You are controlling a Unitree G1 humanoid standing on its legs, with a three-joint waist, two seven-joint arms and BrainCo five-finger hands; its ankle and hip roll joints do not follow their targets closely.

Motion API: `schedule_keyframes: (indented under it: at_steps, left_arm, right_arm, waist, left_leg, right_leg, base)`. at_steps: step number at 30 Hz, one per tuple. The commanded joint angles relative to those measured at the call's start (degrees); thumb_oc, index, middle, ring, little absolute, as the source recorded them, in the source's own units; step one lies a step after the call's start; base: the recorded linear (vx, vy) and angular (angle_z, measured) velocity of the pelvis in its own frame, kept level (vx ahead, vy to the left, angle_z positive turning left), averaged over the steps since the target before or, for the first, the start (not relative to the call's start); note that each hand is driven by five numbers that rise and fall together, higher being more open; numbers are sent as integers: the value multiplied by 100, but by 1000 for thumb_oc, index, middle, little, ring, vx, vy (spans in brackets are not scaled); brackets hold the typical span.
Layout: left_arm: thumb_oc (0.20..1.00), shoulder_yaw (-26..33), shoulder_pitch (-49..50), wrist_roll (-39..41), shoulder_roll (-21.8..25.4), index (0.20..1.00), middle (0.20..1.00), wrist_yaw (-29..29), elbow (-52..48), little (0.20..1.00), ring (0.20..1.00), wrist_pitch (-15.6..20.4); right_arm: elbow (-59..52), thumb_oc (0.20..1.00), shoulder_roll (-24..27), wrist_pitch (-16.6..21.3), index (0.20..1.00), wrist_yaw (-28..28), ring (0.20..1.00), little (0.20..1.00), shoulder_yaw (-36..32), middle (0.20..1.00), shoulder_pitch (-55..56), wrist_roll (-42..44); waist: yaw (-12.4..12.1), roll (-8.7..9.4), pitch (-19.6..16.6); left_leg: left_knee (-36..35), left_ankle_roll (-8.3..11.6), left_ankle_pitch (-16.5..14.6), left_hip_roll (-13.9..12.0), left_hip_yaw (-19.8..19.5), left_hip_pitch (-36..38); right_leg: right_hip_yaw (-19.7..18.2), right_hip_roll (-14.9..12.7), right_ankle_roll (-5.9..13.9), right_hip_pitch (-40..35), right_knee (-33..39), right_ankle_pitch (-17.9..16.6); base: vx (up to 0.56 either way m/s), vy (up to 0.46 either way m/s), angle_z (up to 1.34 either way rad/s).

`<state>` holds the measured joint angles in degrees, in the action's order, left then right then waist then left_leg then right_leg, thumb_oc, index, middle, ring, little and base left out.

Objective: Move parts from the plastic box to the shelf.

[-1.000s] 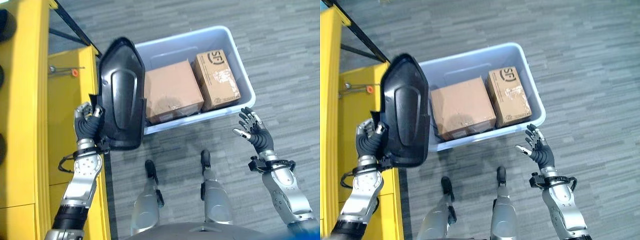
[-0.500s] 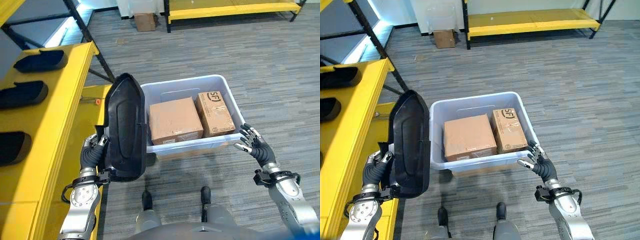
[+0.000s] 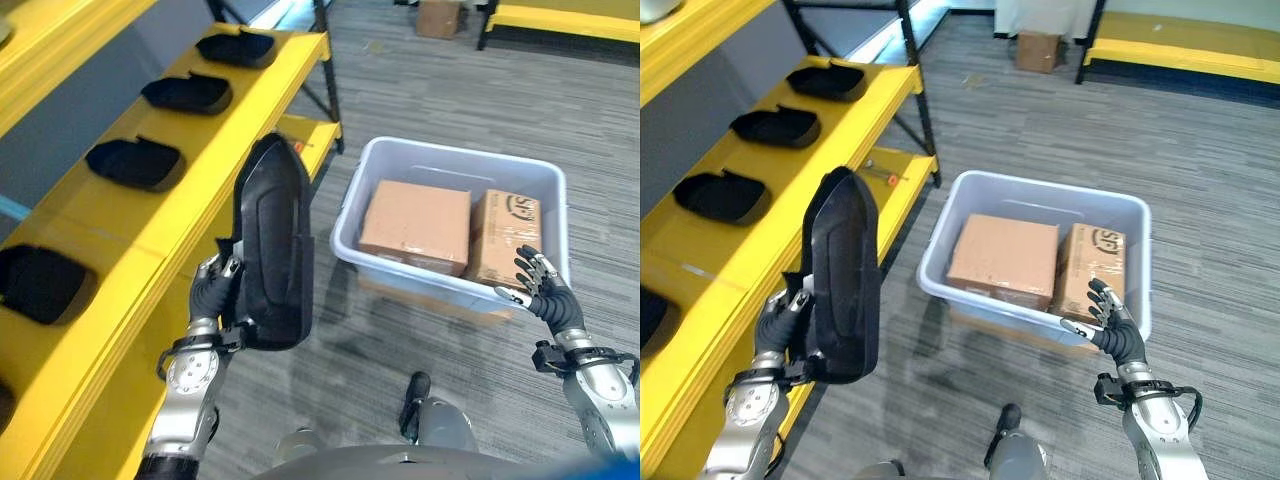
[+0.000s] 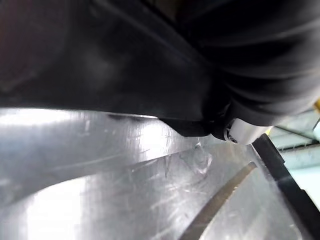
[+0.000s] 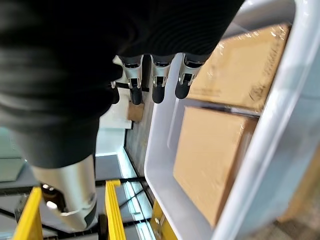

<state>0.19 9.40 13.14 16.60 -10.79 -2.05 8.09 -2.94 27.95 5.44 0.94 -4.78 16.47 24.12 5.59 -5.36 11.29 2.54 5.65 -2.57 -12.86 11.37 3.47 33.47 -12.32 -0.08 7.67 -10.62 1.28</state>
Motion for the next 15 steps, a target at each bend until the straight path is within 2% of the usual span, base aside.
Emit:
schedule_keyframes:
  at_steps: [1, 3, 4, 5, 7, 8, 9, 10, 11, 12, 13, 15]
  left_arm:
    - [200, 603, 283, 23, 435, 200, 200, 102, -675, 200, 200, 390]
    - [200, 635, 328, 13, 433, 200, 200, 116, -709, 200, 200, 386]
    - [200, 714, 400, -29, 442, 200, 200, 85, -735, 200, 200, 403]
    - [200, 719, 408, -30, 445, 200, 200, 85, -746, 200, 200, 397]
    - [200, 763, 435, -102, 466, 200, 200, 74, -774, 200, 200, 389]
    - [200, 751, 416, -115, 474, 200, 200, 73, -762, 200, 200, 387]
    - [200, 714, 385, -156, 504, 200, 200, 63, -752, 200, 200, 379]
    - [200, 684, 343, -175, 543, 200, 200, 48, -741, 200, 200, 381]
    - [200, 608, 306, -170, 586, 200, 200, 57, -692, 200, 200, 400]
    - [200, 561, 302, -278, 624, 200, 200, 73, -688, 200, 200, 382]
    - [200, 561, 338, -331, 598, 200, 200, 124, -722, 200, 200, 362]
    - [200, 573, 336, -405, 577, 200, 200, 110, -741, 200, 200, 356]
  right_arm:
    - [-84, 1000, -162, 181, 1000, 98, 1000, 1000, 81, 1000, -173, 188]
    - [-78, 1000, -188, 163, 1000, 117, 1000, 1000, 106, 1000, -173, 173]
    - [-56, 1000, -260, 129, 1000, 130, 1000, 1000, 173, 1000, -208, 133]
    - [-53, 1000, -265, 129, 1000, 130, 1000, 1000, 178, 1000, -210, 131]
    - [-26, 1000, -453, 111, 1000, 138, 1000, 1000, 226, 1000, -182, 112]
    - [-12, 1000, -519, 107, 1000, 125, 1000, 1000, 264, 1000, -183, 106]
    - [8, 1000, -568, 89, 1000, 119, 1000, 1000, 308, 1000, -188, 119]
    - [17, 1000, -596, 87, 1000, 101, 1000, 1000, 315, 1000, -220, 128]
    - [4, 1000, -611, 63, 1000, 134, 1000, 1000, 368, 1000, -244, 201]
    - [-35, 1000, -573, 58, 1000, 197, 1000, 1000, 405, 1000, -187, 259]
    - [-28, 1000, -542, 70, 1000, 259, 1000, 1000, 418, 1000, -137, 330]
    - [-17, 1000, -529, 111, 1000, 279, 1000, 1000, 465, 1000, -125, 383]
  waist:
    - [-263, 215, -169]
    - [-262, 249, -156]
    - [-359, 263, -120]
    - [-348, 280, -119]
    - [-398, 335, -103]
    - [-382, 336, -107]
    - [-322, 320, -110]
    - [-246, 342, -88]
    - [-68, 300, -37]
    - [46, 304, 18]
    - [89, 369, -40]
    - [101, 470, -127]
  left_leg:
    - [-239, -143, -116, 463, -399, -92]
    - [-231, -212, -166, 577, -448, -90]
    - [-246, -347, -240, 844, -584, -117]
    - [-243, -369, -241, 873, -592, -117]
    - [-252, -519, -328, 1170, -743, -143]
    - [-240, -584, -357, 1258, -805, -137]
    - [-252, -621, -365, 1324, -902, -114]
    - [-255, -679, -254, 1388, -928, -178]
    - [-232, -720, -169, 1441, -1133, -177]
    - [-227, -778, -109, 1475, -1320, -169]
    - [-289, -814, -19, 1561, -1442, -192]
    - [-293, -802, 16, 1676, -1576, -237]
  right_leg:
    - [-408, -554, 740, -503, 127, -20]
    - [-385, -668, 804, -533, 90, -108]
    - [-393, -918, 944, -532, 32, -375]
    - [-392, -949, 967, -534, 25, -388]
    - [-435, -1244, 1070, -578, -127, -597]
    - [-542, -1296, 1071, -542, -280, -603]
    - [-837, -1248, 1043, -495, -362, -644]
    - [-1276, -1130, 906, -276, -395, -714]
    - [-2442, -443, 784, 76, -483, -487]
    - [-2913, 268, 633, 192, -722, 58]
    - [-3002, 813, 471, 214, -685, 283]
    - [-3155, 1283, 355, 141, -361, 360]
  base:
    - [9, 376, 72]
    - [14, 336, 71]
    - [11, 289, 72]
    - [26, 359, 67]
    - [42, 286, 56]
    - [55, 237, 75]
    - [-9, 194, 91]
    - [7, 235, 99]
    - [15, 240, 67]
    - [93, 210, 65]
    - [75, 84, 83]
    - [39, -32, 77]
